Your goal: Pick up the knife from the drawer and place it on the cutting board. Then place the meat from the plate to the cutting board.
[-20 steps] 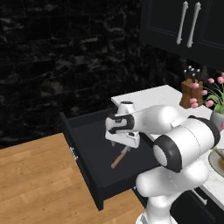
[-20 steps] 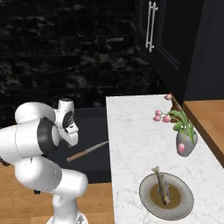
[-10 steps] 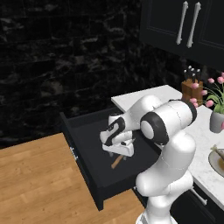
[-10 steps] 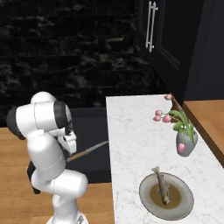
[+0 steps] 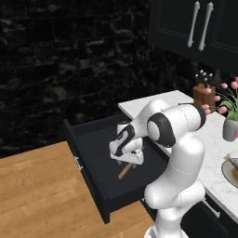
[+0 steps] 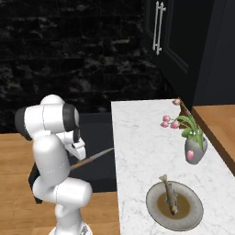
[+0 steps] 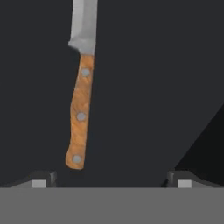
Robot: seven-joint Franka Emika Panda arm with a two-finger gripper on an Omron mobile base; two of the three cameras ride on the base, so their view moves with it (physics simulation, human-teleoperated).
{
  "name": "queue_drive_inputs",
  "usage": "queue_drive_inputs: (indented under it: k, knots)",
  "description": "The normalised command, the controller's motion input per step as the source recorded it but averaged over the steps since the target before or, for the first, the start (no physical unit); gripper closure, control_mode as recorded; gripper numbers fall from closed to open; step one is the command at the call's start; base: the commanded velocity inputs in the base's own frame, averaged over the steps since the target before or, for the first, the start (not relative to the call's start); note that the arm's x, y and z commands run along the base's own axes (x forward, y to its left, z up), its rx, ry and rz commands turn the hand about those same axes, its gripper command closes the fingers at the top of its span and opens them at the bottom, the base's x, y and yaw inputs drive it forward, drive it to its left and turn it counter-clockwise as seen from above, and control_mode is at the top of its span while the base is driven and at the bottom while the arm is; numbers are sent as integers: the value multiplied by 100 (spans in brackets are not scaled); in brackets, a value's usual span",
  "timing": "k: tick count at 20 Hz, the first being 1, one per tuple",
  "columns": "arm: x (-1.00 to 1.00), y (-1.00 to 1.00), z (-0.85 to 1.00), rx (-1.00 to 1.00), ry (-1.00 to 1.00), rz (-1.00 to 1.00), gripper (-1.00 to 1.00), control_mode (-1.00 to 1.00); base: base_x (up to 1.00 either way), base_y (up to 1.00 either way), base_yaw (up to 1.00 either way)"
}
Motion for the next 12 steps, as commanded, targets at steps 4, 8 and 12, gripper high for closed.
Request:
queue_drive_inputs:
  k: [4,8,12]
  knots:
    - [16,-12,-35,-1,-5,13,-100,-100,0,0,0]
    - [22,0,-39,0,-5,11,-100,-100,0,0,0]
    - [9,0,-44,-2,-2,10,-100,-100,0,0,0]
